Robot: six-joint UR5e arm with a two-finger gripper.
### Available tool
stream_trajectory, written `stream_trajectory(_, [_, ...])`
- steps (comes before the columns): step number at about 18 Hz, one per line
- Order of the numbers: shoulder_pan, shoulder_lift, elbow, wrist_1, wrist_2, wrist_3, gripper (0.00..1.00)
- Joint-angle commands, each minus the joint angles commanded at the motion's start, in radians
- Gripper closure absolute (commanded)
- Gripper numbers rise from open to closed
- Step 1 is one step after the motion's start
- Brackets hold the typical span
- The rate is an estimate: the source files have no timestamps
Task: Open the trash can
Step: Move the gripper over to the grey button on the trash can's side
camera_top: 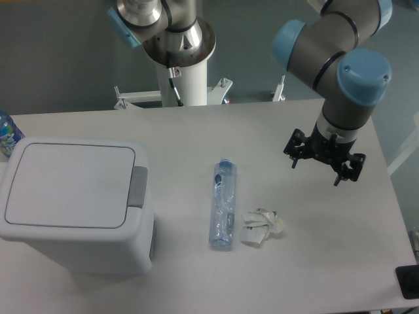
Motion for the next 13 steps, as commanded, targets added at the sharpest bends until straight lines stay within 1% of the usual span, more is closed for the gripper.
stream_trajectory(3, [-0.037, 0.008, -0.009, -0.003, -0.006, 0.0, 0.0])
stream_trajectory(6, [-0.041, 0.008, -0.028, 0.0, -0.067, -0.034, 0.0])
stream_trajectory(9, [-0.058, 0.011, -0.041, 0.002, -0.074, -0.168, 0.0])
stream_trajectory(11, [-0.071, 0.021, -0.032, 0.005, -0.103, -0.23, 0.0])
stream_trajectory(13, [-0.071, 0.037, -0.031, 0.037, -0.138, -0.312, 0.0])
